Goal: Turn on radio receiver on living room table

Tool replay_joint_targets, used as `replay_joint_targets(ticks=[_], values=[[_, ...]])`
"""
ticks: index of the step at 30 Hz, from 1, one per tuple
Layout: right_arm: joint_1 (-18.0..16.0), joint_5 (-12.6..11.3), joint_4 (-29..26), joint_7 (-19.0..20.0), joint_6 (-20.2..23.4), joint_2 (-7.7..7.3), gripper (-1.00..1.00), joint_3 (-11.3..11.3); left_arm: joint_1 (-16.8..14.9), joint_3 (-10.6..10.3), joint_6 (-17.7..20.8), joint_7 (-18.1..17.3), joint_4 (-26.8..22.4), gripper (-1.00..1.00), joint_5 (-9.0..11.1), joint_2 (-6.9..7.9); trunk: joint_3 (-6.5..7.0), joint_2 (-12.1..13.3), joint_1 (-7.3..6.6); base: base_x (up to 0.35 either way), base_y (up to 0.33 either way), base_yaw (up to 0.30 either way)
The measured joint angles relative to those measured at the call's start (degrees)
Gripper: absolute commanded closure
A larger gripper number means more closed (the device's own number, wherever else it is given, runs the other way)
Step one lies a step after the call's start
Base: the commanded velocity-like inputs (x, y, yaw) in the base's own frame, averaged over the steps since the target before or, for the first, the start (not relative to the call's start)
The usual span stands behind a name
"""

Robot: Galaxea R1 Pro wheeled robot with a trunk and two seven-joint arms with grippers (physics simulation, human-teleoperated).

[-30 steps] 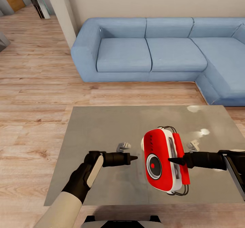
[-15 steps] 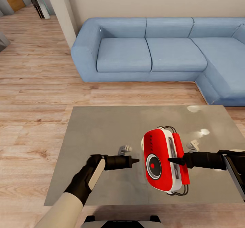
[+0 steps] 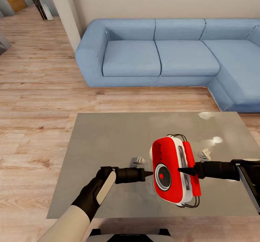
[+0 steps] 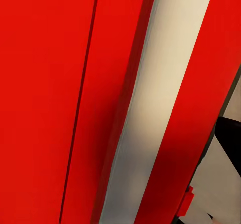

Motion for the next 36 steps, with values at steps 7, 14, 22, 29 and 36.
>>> replay_joint_targets(ticks=[7,14,22,29,36], values=[[0.0,0.0,0.0,0.0,0.0,0.08,1.00,0.1,0.0,-1.2,-0.4,0.1,0.0,1.00,0.8,0.00,0.00,0.0,0.00,0.000,0.000,0.000],[0.0,0.0,0.0,0.0,0.0,0.09,1.00,0.1,0.0,-2.5,-1.7,0.1,0.0,1.00,3.5,0.00,0.00,0.0,0.00,0.000,0.000,0.000],[0.0,0.0,0.0,0.0,0.0,0.11,1.00,0.1,0.0,-6.5,-2.5,0.4,0.6,1.00,4.8,0.00,0.00,0.0,0.00,0.000,0.000,0.000],[0.0,0.0,0.0,0.0,0.0,0.09,1.00,0.1,0.0,-7.1,-5.2,2.6,2.1,1.00,7.8,0.00,0.00,0.0,0.00,0.000,0.000,0.000],[0.0,0.0,0.0,0.0,0.0,0.09,1.00,0.2,0.0,-9.7,-6.8,3.1,3.0,1.00,8.8,0.00,0.00,0.0,0.00,0.000,0.000,0.000]])
